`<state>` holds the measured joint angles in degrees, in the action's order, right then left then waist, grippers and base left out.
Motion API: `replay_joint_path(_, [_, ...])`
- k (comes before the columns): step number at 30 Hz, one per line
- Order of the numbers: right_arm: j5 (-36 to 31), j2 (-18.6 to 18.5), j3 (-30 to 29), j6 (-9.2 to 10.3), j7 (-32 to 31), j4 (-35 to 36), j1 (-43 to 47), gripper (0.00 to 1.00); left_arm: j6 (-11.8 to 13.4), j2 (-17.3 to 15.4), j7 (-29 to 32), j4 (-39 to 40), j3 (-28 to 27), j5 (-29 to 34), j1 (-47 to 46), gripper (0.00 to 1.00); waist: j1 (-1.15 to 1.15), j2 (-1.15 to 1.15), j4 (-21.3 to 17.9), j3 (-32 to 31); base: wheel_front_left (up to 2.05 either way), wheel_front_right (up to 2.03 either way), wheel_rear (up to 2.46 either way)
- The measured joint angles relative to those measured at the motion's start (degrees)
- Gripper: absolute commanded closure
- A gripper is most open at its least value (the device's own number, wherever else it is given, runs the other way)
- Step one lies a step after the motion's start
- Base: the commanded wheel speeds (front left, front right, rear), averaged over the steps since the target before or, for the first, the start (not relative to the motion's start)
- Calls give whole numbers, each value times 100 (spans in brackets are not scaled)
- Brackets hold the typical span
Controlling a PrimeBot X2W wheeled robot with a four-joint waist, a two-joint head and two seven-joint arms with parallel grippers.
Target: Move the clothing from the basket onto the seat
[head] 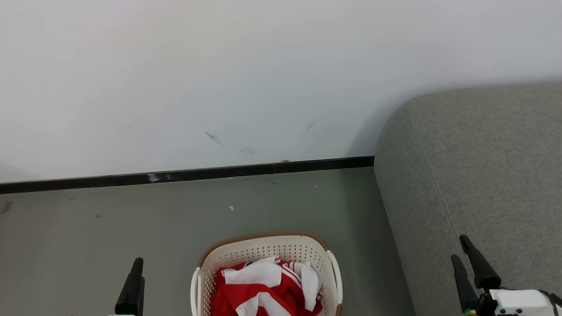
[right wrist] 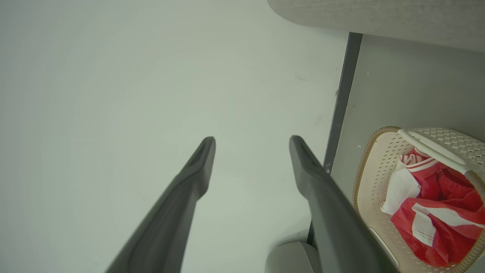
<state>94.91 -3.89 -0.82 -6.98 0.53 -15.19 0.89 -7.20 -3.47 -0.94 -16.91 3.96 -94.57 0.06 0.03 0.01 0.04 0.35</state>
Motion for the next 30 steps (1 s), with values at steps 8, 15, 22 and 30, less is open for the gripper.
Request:
replay_joint_path(8, [-281,-18,51,-1,135,137,2,0,0,5,-123,60,81,205,-1,0,27,0,11,-21,0,0,0])
replay_joint_path(15, [-690,-89,124,-1,289,241,4,0,0,12,-270,101,118,682,-2,0,69,0,19,-67,0,0,0])
replay_joint_path(22, [-1198,-209,187,-1,386,350,6,0,0,19,-379,123,110,1228,-2,0,94,0,21,-106,0,0,0])
replay_joint_path(30, [-1980,-289,167,-1,516,450,12,0,0,29,-509,147,79,2070,-3,0,95,0,8,-126,0,0,0])
